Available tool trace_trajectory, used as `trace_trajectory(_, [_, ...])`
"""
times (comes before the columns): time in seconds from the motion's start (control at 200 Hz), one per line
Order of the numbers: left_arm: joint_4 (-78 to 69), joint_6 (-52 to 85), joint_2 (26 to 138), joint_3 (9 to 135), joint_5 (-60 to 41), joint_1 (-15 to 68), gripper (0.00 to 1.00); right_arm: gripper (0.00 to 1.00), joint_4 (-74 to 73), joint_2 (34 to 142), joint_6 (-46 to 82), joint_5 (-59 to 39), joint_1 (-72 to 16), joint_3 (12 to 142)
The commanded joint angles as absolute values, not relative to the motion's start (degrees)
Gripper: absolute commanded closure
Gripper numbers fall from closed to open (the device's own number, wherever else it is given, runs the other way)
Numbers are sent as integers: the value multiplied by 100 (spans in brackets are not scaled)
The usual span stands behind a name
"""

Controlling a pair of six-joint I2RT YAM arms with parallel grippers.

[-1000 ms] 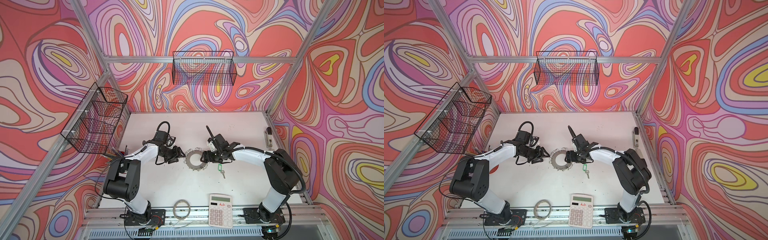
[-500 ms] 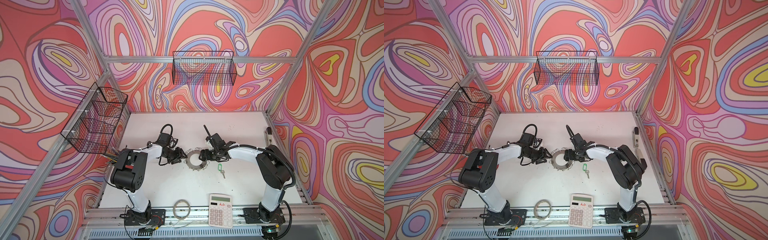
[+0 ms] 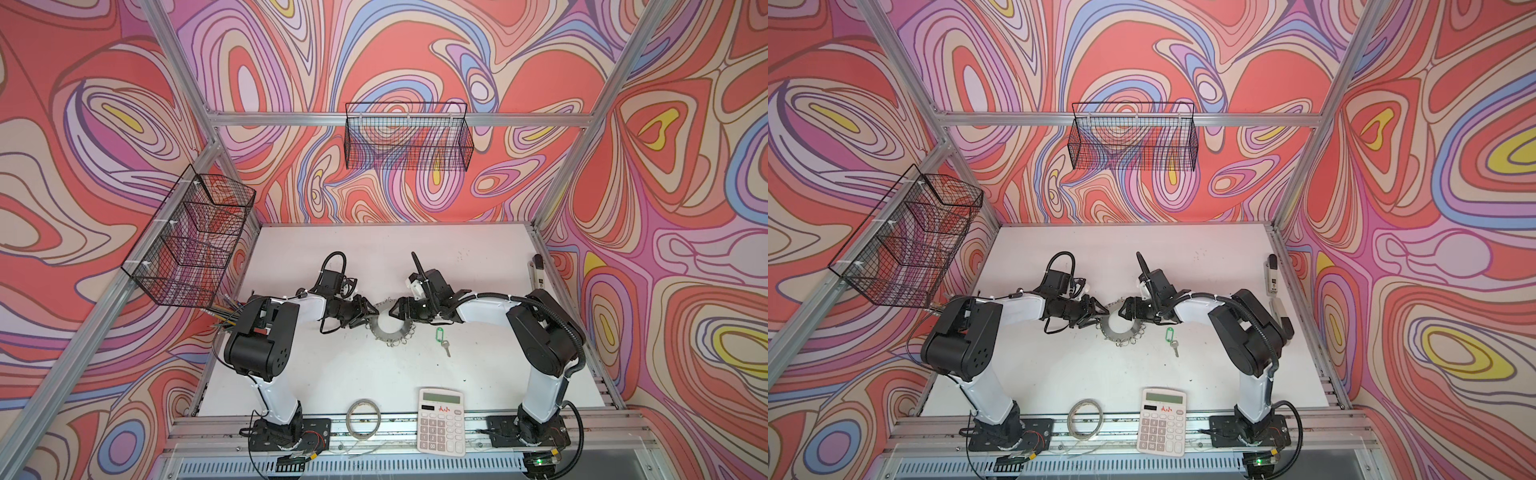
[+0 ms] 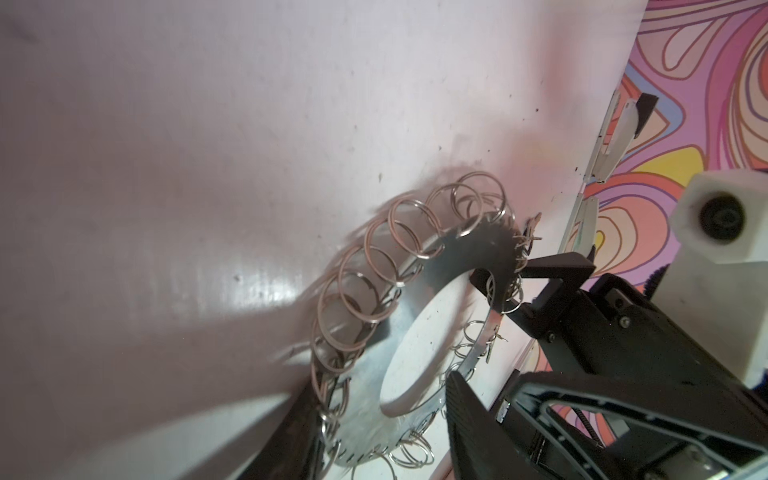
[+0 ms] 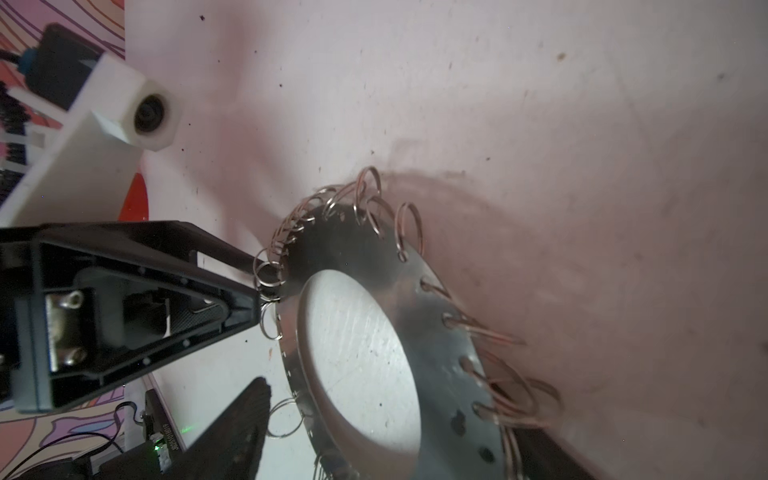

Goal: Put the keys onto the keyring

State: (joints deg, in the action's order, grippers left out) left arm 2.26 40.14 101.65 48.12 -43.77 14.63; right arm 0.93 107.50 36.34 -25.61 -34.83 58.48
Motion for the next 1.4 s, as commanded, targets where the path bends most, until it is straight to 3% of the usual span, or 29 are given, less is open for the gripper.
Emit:
trace_trajectory(0.0, [-3,4351,10148,4588,-4388,1512,51,22,-334,10901,4085,-2954,-3498,5502])
trace_trajectory(0.235, [147,4298,10095,4596,-4386,1512,52,42,-562,10729,4025,-2998,-3491,5363])
trace_trajectory(0.511, [525,4089,9712,4726,-4335,1505,59,100,-651,10512,3685,-3178,-3404,5264])
trace_trajectory(0.751, [973,3685,8838,4731,-4476,1107,62,100,-930,10120,3324,-4090,-3040,5304])
trace_trajectory(0.937, [100,3885,7823,4449,-5108,765,50,100,-666,9850,3028,-5247,-2635,5787])
trace_trajectory(1.087, [-246,3963,7629,4457,-5656,765,40,100,-845,9683,3186,-5859,-2593,6110])
trace_trajectory(1.397, [-1912,4821,7613,4087,-6569,931,37,100,-1617,9603,3878,-6286,-2592,6259])
